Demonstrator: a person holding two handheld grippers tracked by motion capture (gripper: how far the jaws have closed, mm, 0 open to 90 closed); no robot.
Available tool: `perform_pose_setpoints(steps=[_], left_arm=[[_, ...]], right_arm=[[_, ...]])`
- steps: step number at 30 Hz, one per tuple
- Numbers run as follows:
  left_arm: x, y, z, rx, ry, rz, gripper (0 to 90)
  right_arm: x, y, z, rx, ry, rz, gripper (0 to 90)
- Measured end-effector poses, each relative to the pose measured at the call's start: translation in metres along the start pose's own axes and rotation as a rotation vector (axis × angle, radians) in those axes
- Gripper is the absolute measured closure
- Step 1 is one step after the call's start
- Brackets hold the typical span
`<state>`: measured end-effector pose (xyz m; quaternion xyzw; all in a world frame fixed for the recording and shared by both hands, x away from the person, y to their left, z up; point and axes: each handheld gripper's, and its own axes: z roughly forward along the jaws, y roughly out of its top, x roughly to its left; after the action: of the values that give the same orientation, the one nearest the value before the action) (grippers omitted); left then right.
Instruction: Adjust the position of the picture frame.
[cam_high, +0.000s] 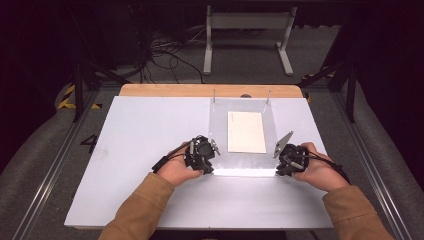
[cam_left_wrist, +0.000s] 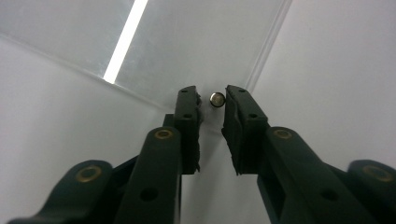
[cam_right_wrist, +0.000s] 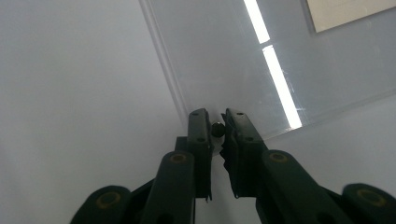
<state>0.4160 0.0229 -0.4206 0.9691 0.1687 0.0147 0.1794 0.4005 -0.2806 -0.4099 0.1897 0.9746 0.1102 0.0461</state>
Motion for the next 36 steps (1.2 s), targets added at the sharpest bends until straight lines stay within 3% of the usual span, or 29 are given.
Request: perform_pose_setpoints(steps=[3, 10, 12, 15, 16, 30, 36], left_arm=[[-0.001, 0.001, -0.001, 0.016, -0.002, 0.027, 82.8], [-0.001, 0.002, 0.001, 0.005, 0.011, 0.020, 78.3], [-0.001, 0.004, 0.000, 0.023, 0.009, 0.024, 77.7], [-0.001, 0.006, 0.000, 0.036, 0.009, 0.046, 78.8], [-0.001, 0.007, 0.000, 0.033, 0.006, 0.057, 82.9], [-0.002, 0.015, 0.002, 0.061, 0.006, 0.070, 82.6], [-0.004, 0.020, 0.003, 0.094, 0.018, 0.104, 83.2]], right_arm=[[-0.001, 0.002, 0.001, 0.006, 0.002, 0.001, 82.1], [-0.002, 0.004, 0.001, 0.003, 0.002, -0.002, 82.1], [-0.002, 0.003, 0.001, 0.000, 0.010, 0.002, 82.1], [-0.002, 0.003, 0.001, -0.003, 0.013, 0.003, 82.1], [-0.003, 0.003, 0.001, -0.003, 0.014, 0.003, 82.2], [-0.003, 0.005, 0.002, -0.004, 0.021, 0.001, 82.2], [-0.004, 0.008, 0.002, 0.007, 0.019, -0.007, 82.2]])
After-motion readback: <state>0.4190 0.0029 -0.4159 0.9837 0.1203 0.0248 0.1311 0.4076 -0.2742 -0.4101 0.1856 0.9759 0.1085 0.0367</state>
